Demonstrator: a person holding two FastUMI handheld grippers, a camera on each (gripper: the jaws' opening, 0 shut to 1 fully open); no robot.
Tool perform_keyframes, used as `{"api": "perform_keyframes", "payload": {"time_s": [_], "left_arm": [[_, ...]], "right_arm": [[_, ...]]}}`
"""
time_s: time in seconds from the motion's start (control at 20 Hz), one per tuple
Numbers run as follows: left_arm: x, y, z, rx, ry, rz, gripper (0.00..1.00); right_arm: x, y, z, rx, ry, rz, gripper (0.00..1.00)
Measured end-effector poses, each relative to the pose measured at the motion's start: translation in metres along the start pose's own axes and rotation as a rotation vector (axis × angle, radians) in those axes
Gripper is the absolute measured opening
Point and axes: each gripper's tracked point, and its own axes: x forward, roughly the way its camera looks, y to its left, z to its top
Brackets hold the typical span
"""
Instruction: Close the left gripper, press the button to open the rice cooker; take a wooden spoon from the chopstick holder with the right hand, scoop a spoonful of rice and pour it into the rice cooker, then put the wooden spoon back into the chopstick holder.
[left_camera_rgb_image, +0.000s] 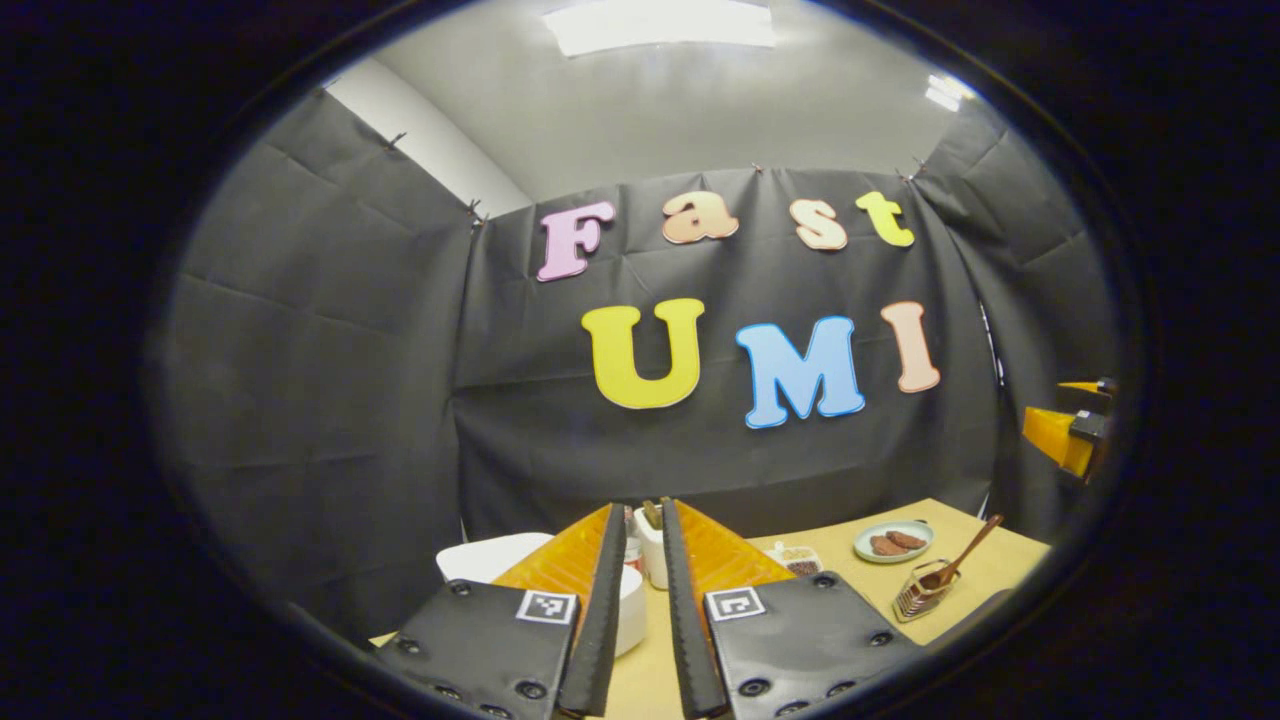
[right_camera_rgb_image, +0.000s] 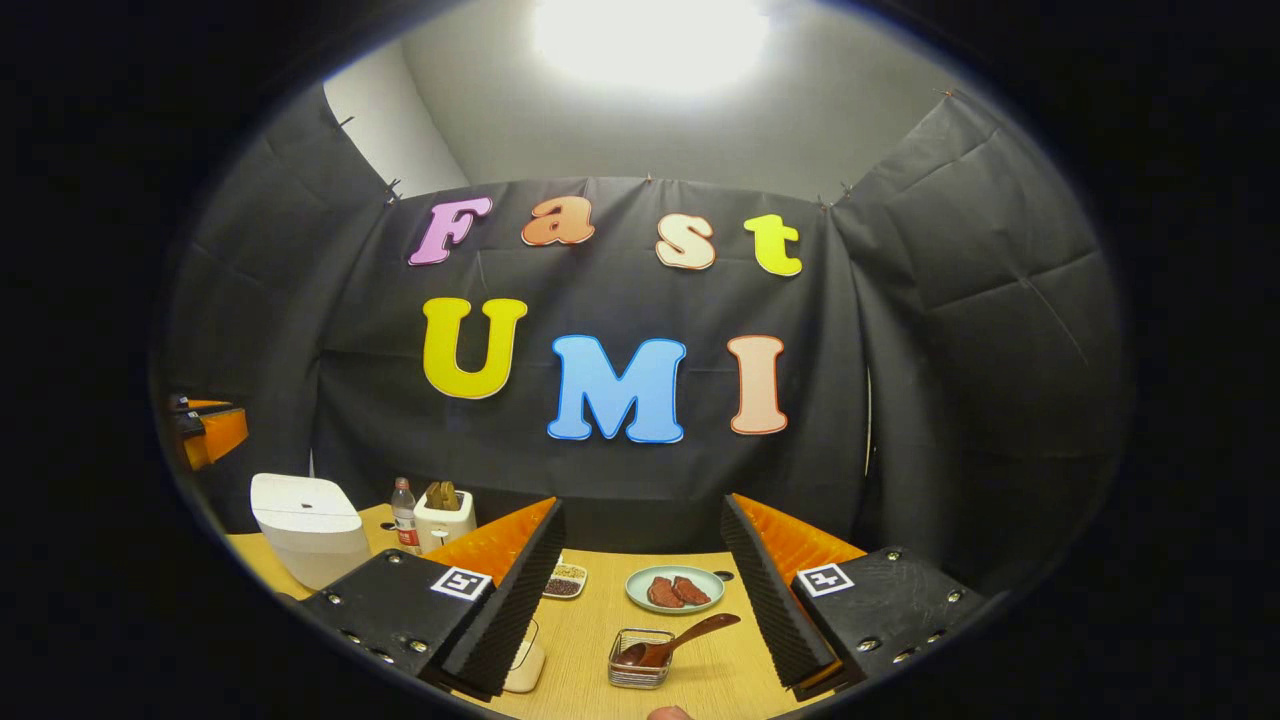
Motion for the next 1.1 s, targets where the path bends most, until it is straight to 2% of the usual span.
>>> {"api": "perform_keyframes", "payload": {"time_s": [0.05, 0.15, 0.2, 0.3, 0.55, 1.1], "left_arm": [[0.001, 0.007, -0.003, -0.001, 0.001, 0.020, 0.32], [0.003, 0.013, -0.008, -0.009, 0.006, 0.030, 0.05], [0.004, 0.022, -0.009, -0.012, 0.008, 0.049, 0.10], [0.004, 0.018, -0.009, -0.016, 0.015, 0.038, 0.09], [0.037, 0.052, -0.025, -0.022, 0.047, 0.029, 0.09], [0.126, 0.113, -0.087, -0.083, 0.186, 0.001, 0.09]], "right_arm": [[0.000, -0.001, 0.001, 0.002, -0.004, -0.005, 0.95], [-0.001, 0.002, 0.004, 0.006, -0.016, -0.007, 0.95], [-0.001, 0.002, 0.006, 0.004, -0.022, -0.010, 0.95], [0.000, 0.004, 0.006, -0.002, -0.026, -0.013, 0.95], [0.000, 0.012, 0.000, -0.007, -0.005, -0.022, 0.95], [-0.011, 0.005, 0.000, -0.030, 0.012, -0.149, 0.95]]}}
